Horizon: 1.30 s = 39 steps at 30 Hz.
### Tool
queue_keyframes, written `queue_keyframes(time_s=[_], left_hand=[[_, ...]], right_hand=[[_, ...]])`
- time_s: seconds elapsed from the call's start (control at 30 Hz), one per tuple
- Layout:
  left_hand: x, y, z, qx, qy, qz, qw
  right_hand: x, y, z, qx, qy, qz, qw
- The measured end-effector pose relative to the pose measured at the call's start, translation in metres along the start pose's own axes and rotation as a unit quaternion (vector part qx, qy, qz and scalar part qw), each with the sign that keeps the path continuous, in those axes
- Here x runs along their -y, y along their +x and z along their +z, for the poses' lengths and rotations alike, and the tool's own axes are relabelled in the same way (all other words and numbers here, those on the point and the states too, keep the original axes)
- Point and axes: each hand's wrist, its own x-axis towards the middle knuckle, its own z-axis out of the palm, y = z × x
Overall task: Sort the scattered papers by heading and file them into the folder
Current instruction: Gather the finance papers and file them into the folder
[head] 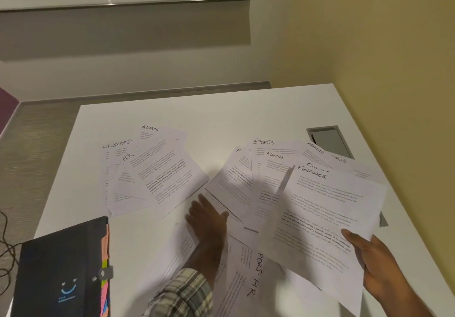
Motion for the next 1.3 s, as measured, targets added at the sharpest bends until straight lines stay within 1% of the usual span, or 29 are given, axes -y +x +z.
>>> queue_keyframes(time_s=[0.1, 0.2, 0.27, 0.37, 0.47, 0.5, 0.63, 0.7, 0.8, 0.87, 0.9, 1.0, 1.07, 1.17, 1.23, 1.3], left_hand=[[0.001, 0.005, -0.007, -0.007, 0.026, -0.011, 1.0], [0.003, 0.011, -0.02, 0.009, 0.001, -0.007, 1.0], [0.005, 0.018, -0.024, 0.008, -0.062, 0.001, 0.998], [0.004, 0.02, -0.042, 0.002, -0.197, 0.007, 0.98], [0.001, 0.017, -0.071, 0.002, -0.244, 0.022, 0.97], [0.002, 0.017, -0.079, -0.01, -0.252, 0.03, 0.967], [0.015, 0.018, -0.109, -0.105, -0.275, 0.075, 0.953], [0.023, 0.014, -0.128, -0.135, -0.288, 0.084, 0.944], [0.034, 0.001, -0.16, -0.169, -0.321, 0.089, 0.928], [0.044, -0.007, -0.178, -0.193, -0.361, 0.079, 0.909], [0.05, -0.011, -0.186, -0.201, -0.383, 0.062, 0.9], [0.068, -0.02, -0.207, -0.192, -0.475, -0.018, 0.858], [0.075, -0.031, -0.221, -0.168, -0.534, -0.051, 0.827], [0.074, -0.053, -0.231, -0.115, -0.595, -0.057, 0.793], [0.064, -0.069, -0.227, -0.077, -0.611, -0.054, 0.786], [0.047, -0.088, -0.215, -0.048, -0.608, -0.045, 0.792]], right_hand=[[-0.005, 0.001, 0.0, -0.001, 0.008, 0.005, 1.0], [-0.005, 0.001, -0.001, 0.0, 0.009, 0.0, 1.0], [-0.003, 0.001, -0.003, 0.004, 0.008, -0.005, 1.0], [0.0, 0.0, -0.008, 0.006, 0.008, -0.016, 1.0], [0.001, 0.001, -0.012, 0.012, 0.011, -0.028, 0.999], [0.001, 0.002, -0.012, 0.013, 0.012, -0.033, 0.999], [0.001, 0.0, -0.009, 0.02, 0.002, -0.05, 0.999], [0.001, 0.0, -0.006, 0.024, -0.014, -0.065, 0.997], [0.0, 0.001, -0.002, 0.027, -0.034, -0.087, 0.995], [0.001, 0.002, 0.001, 0.051, -0.035, -0.093, 0.994], [0.002, 0.002, 0.002, 0.067, -0.032, -0.101, 0.992], [0.007, -0.004, 0.009, 0.113, -0.027, -0.151, 0.982], [0.011, -0.009, 0.018, 0.145, -0.026, -0.171, 0.974], [0.012, -0.006, 0.03, 0.162, -0.005, -0.142, 0.977], [0.016, -0.01, 0.038, 0.186, 0.012, -0.132, 0.973], [0.02, -0.016, 0.046, 0.234, 0.009, -0.156, 0.96]])
